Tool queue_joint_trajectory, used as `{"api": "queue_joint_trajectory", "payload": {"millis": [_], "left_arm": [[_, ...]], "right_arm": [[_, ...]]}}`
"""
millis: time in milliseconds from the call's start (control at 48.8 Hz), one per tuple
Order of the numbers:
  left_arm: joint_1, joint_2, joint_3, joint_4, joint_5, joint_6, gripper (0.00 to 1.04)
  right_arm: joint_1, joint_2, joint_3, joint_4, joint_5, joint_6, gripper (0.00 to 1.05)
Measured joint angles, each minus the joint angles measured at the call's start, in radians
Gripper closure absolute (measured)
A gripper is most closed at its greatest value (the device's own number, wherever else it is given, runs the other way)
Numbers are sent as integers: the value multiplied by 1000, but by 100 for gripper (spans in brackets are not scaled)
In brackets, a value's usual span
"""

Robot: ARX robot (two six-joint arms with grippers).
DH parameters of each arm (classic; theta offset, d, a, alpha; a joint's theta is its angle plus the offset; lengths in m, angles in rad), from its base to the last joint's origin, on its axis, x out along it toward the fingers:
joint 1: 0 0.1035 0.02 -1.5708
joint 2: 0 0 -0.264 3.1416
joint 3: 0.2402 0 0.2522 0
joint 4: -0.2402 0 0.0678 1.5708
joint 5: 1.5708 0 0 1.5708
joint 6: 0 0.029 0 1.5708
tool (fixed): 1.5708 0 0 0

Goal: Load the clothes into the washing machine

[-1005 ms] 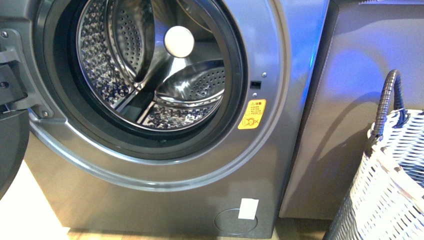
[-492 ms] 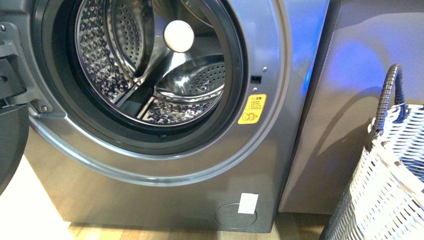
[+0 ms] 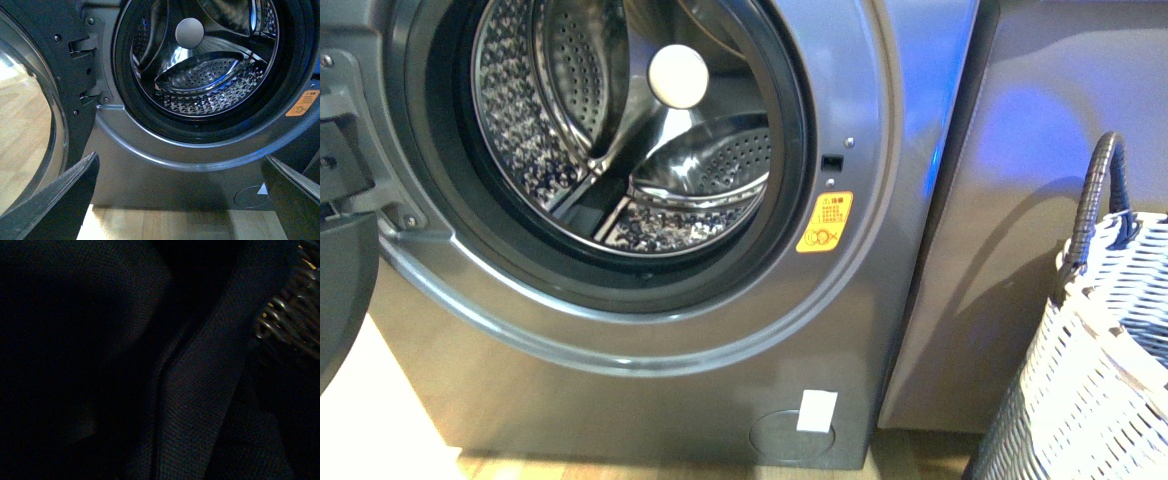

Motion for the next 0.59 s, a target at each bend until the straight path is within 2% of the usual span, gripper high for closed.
{"api": "queue_joint_trajectory", "payload": {"millis": [205,308,595], "left_arm": [[0,0,0,0,0,0,6],[0,0,0,0,0,0,6],[0,0,0,0,0,0,6]], "right_arm": [[0,-143,-126,53,-3,9,94],[0,-227,-179,85,-3,15,98],[29,-500,-385,177,-54,51,98]]}}
